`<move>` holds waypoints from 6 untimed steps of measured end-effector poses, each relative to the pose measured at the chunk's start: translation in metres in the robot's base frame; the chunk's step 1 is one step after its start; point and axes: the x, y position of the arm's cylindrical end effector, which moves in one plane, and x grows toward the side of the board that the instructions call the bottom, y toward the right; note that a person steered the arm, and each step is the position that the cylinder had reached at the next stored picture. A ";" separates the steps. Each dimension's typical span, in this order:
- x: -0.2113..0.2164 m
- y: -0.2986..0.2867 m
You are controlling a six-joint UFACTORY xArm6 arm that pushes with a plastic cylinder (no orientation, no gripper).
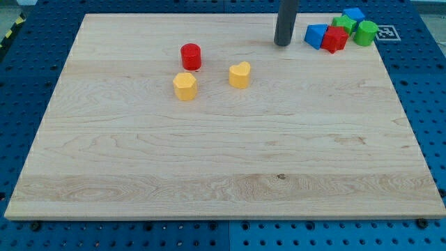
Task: Move your arm to the green circle
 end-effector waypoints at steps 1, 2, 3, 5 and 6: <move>0.042 0.024; 0.060 0.094; 0.061 0.164; 0.008 0.232; -0.054 0.232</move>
